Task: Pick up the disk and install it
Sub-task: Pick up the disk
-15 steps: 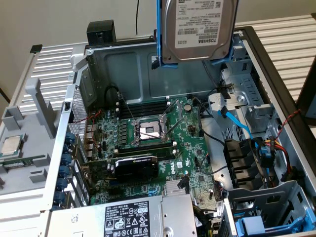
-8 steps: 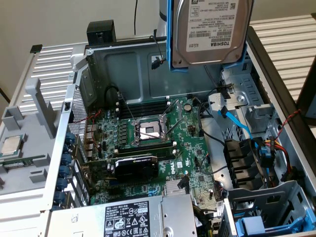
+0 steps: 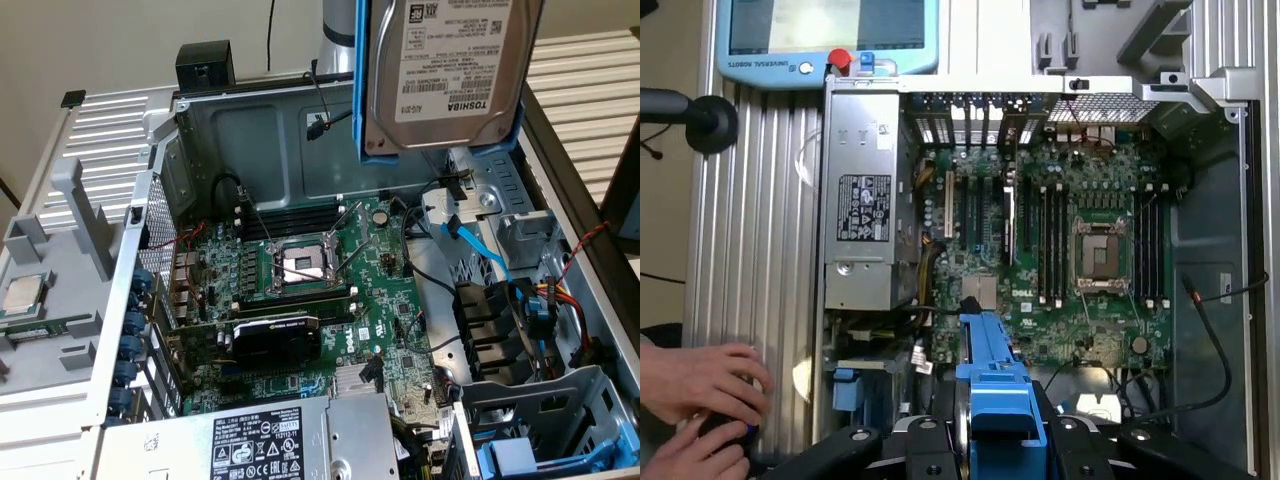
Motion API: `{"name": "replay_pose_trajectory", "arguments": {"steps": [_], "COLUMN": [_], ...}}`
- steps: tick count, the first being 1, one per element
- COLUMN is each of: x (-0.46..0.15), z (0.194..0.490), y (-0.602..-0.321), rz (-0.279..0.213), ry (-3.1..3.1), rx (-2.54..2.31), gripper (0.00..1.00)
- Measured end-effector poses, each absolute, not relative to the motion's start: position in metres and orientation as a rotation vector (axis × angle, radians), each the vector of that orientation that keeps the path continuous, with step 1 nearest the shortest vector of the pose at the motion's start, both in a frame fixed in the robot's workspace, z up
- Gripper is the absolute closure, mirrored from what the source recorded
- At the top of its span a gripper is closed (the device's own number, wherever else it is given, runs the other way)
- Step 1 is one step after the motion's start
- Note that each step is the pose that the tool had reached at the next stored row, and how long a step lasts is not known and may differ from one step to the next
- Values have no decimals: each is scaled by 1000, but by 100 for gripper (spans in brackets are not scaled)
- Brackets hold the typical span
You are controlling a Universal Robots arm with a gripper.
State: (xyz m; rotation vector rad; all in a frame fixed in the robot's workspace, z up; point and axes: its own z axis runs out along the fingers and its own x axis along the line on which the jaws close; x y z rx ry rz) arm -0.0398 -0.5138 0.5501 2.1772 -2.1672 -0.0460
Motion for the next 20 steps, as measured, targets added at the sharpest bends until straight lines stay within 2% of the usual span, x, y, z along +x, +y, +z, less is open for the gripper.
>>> {"name": "replay_pose_trajectory", "arguments": {"steps": [20], "x": [-19], "z": [554], "y": [-536], "rz": [7], "ry": [-2149], "rx": [2156], "gripper": [63]}}
